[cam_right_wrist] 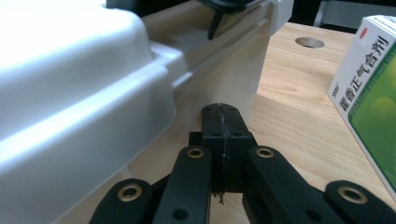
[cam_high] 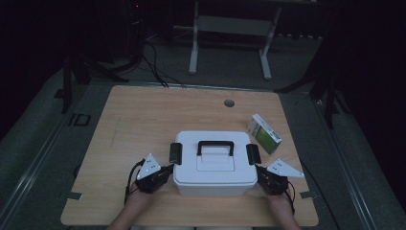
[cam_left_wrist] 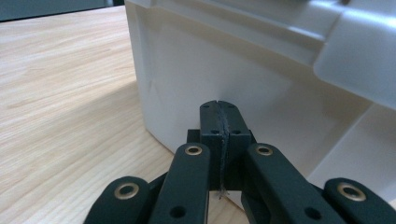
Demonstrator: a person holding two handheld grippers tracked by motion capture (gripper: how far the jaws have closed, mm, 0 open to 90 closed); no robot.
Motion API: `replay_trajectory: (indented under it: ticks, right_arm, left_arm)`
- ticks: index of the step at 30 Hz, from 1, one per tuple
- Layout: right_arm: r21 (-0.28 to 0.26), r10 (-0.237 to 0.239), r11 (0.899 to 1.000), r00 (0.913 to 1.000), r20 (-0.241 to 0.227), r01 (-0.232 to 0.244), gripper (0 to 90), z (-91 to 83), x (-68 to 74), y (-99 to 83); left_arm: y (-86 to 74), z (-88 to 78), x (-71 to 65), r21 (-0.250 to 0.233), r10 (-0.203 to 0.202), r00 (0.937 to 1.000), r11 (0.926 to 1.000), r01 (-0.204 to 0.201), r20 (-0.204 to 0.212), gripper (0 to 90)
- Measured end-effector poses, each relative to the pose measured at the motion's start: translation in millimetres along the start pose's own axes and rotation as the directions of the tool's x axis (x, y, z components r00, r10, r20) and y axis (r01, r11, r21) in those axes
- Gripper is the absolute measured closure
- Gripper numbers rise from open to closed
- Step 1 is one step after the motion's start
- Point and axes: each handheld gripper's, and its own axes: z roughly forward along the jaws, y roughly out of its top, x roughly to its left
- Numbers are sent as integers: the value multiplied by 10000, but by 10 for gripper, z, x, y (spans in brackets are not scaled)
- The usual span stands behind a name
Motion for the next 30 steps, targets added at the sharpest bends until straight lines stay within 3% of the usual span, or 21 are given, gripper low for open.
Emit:
replay_trajectory:
  ticks: [17,30]
  right_arm:
    - [-10,238,9997,9997,41,-238,900,-209,14,-88]
    - [-77,390,9992,9992,9,-390,900,-250,18,-116]
  left_arm:
    - [6,8,-121,139,55,9992,9999,-60,401,900]
    - [15,5,-139,221,146,9992,9996,-154,385,899]
